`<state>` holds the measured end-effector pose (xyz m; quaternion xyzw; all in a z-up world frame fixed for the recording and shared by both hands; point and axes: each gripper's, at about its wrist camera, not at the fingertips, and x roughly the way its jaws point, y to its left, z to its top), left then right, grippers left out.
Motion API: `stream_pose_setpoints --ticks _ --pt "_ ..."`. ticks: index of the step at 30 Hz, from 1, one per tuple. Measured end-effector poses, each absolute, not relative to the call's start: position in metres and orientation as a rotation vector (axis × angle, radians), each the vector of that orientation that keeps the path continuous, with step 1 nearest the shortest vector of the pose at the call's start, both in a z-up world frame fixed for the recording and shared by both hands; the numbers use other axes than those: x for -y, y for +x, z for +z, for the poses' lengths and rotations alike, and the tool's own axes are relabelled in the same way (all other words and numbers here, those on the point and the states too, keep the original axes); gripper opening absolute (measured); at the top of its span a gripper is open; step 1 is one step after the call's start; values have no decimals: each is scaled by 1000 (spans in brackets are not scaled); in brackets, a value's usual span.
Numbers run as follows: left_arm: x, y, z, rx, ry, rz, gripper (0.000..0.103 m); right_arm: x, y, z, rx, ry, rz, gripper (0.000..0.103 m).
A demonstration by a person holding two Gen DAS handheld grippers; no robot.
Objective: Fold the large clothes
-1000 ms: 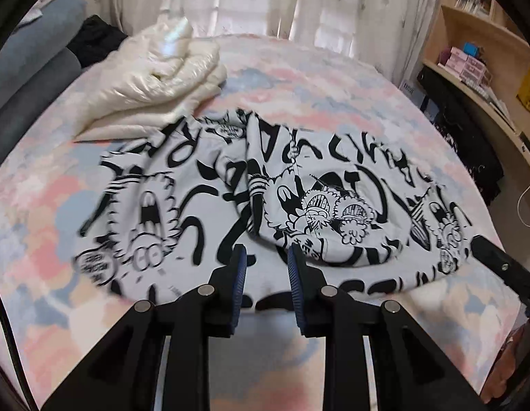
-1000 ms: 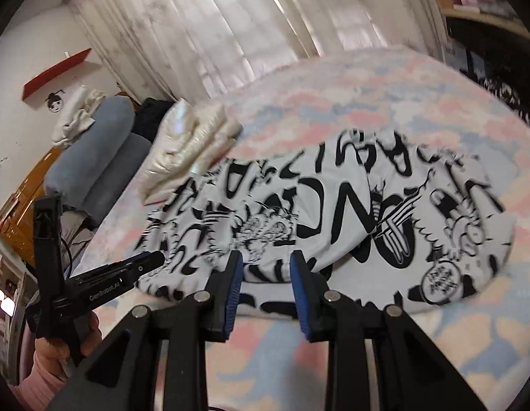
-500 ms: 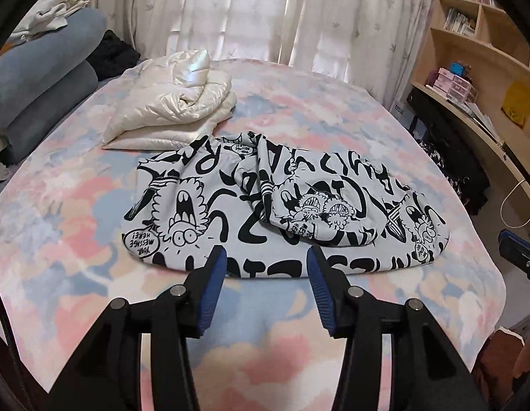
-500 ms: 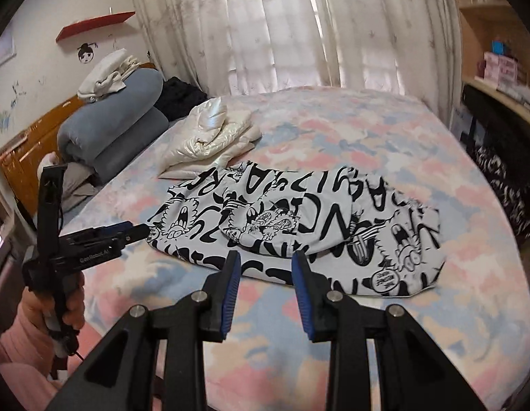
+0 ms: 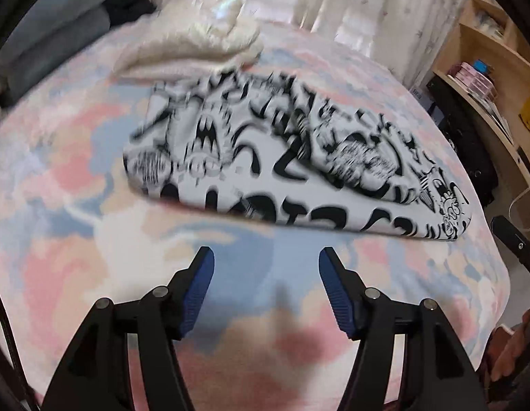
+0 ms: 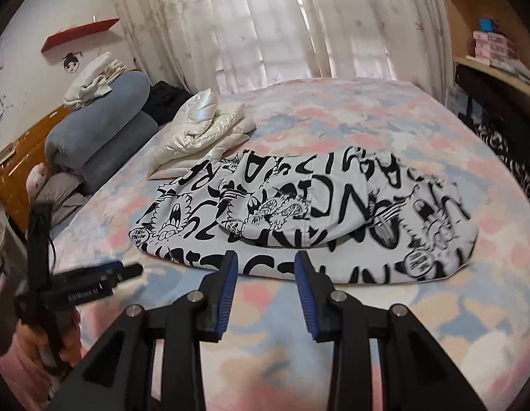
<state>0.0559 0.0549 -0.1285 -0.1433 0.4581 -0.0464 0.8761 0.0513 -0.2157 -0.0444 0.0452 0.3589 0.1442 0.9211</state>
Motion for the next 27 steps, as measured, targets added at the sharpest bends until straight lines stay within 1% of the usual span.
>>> stream_pose_setpoints --ticks 4,11,15,23,24,25,26,27 --pt "-68 68 -159 -981 -412 -100 62 208 61 -63 -739 96 295 34" --pt "-92 102 -197 -931 -608 -84 62 199 93 -87 -761 156 325 34" --pt "-99 126 -208 -885 -685 -74 66 193 113 -100 -776 163 342 34" --pt "-116 187 -219 -823 -796 -39 66 173 167 -110 -744 137 354 34" --pt "-118 191 -219 -808 -797 -31 64 171 174 -109 -739 129 350 34" --pt "-118 195 -217 -785 -790 -18 53 168 184 -109 -731 122 342 34" --pt "-120 196 -216 -770 -783 -8 38 166 194 -110 -723 115 334 34" --pt "-121 197 -216 -749 -776 -6 33 164 203 -111 -714 105 327 31"
